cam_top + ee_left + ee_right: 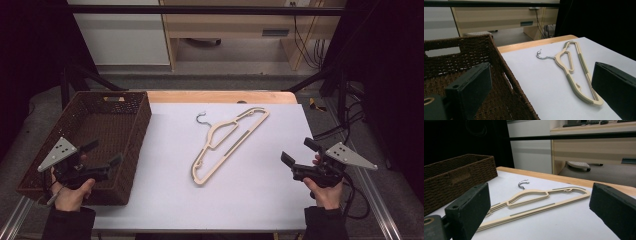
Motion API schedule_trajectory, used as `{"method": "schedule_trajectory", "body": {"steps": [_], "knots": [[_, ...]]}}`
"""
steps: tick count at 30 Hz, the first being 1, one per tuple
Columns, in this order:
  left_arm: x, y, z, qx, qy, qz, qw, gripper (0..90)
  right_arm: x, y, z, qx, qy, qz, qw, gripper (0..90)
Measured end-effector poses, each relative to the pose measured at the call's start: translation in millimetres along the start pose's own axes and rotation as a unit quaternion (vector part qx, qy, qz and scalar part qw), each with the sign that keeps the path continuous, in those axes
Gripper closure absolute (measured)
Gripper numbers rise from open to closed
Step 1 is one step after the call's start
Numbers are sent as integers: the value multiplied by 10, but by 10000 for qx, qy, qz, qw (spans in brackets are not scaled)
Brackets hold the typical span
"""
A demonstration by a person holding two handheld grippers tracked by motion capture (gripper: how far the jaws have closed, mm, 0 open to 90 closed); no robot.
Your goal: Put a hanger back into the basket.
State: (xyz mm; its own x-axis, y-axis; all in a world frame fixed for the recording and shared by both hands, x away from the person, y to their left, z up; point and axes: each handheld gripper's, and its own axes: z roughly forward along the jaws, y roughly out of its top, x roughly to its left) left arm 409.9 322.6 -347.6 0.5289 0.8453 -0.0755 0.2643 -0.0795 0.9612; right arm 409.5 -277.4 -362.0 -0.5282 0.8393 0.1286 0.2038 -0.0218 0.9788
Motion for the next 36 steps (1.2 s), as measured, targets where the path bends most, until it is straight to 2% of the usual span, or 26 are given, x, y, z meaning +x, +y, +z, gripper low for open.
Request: {"method": "schedule_trajectory", "body": {"steps": [5,12,14,15,18,22,23,26,28,29,30,33,36], "knots": [[-67,31,34,-58,18,-21,10000,33,5,0,16,27,4,-48,10000,38],[-200,89,149,8,-124,-39,9999,46,84,11,91,120,52,-99,9999,40],[-266,106,195,31,-200,-9,9998,50,111,10,111,136,80,-141,9998,41],[-343,123,249,77,-268,42,9996,52,133,4,135,155,113,-156,9997,41],[-410,141,314,150,-338,122,9992,59,147,-3,157,196,138,-161,9996,41],[-562,162,524,390,-457,249,9979,70,158,-6,175,241,130,-164,9995,43],[-562,162,524,390,-457,249,9979,72,158,-6,175,241,130,-164,9995,43],[-661,172,701,506,-531,197,9971,88,162,-9,191,246,163,-154,9994,45],[-689,170,752,525,-548,162,9970,91,161,-12,195,266,171,-167,9994,45],[-741,165,855,613,-578,189,9963,100,162,-16,209,280,158,-173,9993,45],[-741,165,855,613,-578,189,9963,103,162,-16,209,280,158,-173,9993,45],[-807,150,1030,759,-701,213,9944,103,169,-21,219,298,181,-158,9993,45],[-862,128,1197,850,-738,209,9934,109,170,-24,222,293,193,-194,9992,44]]}}
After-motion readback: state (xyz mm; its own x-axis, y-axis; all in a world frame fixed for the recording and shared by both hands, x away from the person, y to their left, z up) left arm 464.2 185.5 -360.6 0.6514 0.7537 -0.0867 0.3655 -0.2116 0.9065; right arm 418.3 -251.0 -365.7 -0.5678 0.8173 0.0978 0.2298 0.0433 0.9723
